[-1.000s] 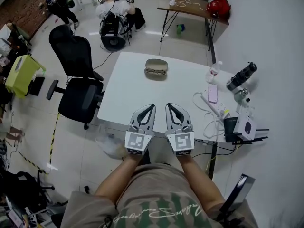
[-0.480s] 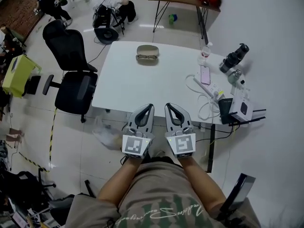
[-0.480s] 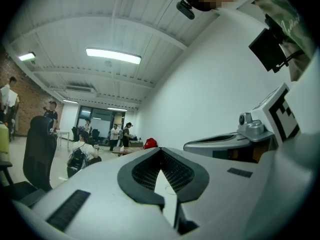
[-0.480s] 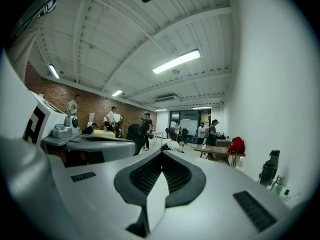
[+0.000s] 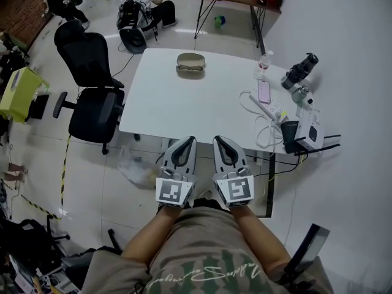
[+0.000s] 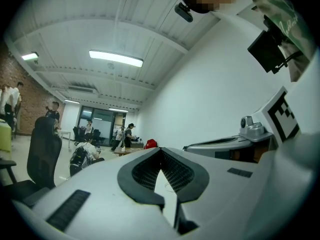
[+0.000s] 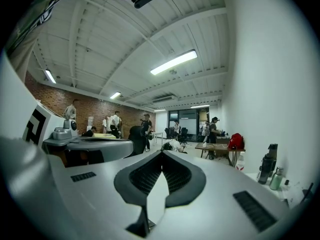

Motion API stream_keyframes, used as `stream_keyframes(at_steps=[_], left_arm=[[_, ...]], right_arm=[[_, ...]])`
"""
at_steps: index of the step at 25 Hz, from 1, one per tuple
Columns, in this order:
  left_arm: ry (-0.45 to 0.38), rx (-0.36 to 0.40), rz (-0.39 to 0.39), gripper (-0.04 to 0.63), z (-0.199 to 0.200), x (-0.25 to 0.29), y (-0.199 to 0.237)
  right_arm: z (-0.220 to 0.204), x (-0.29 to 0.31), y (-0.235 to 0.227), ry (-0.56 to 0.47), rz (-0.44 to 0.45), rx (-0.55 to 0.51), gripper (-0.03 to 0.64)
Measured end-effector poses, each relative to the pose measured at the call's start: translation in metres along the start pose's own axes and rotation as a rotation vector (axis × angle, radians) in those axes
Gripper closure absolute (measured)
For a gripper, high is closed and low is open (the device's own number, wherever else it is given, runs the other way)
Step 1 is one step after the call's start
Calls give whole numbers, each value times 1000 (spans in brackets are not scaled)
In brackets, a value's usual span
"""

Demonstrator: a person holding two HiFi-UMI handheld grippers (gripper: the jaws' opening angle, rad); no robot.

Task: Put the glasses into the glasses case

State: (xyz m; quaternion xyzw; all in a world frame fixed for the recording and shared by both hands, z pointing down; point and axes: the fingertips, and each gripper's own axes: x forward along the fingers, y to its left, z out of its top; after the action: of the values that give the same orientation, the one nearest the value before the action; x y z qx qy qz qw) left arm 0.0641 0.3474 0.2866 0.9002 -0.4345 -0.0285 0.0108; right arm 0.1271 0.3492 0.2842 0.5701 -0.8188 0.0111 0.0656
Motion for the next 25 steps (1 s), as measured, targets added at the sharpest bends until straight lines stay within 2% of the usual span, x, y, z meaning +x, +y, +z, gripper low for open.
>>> stream_keyframes(at_steps=[5, 9, 15, 19, 25], left_arm=[[7, -18, 18, 591, -1, -14, 8], [-1, -12, 26, 591, -1, -23, 10], [-1, 9, 21, 591, 3, -18, 2], [-6, 26, 13, 591, 1, -10, -1], [-15, 26, -4, 591, 0, -3, -11]], right_arm=[[-2, 2, 26, -22, 53, -22, 604], [-7, -1, 35, -2, 58, -24, 604], [-1, -6, 27, -38, 47, -17, 604], [0, -5, 22, -73, 57, -54, 604], [-2, -6, 17, -29, 38, -49, 604]])
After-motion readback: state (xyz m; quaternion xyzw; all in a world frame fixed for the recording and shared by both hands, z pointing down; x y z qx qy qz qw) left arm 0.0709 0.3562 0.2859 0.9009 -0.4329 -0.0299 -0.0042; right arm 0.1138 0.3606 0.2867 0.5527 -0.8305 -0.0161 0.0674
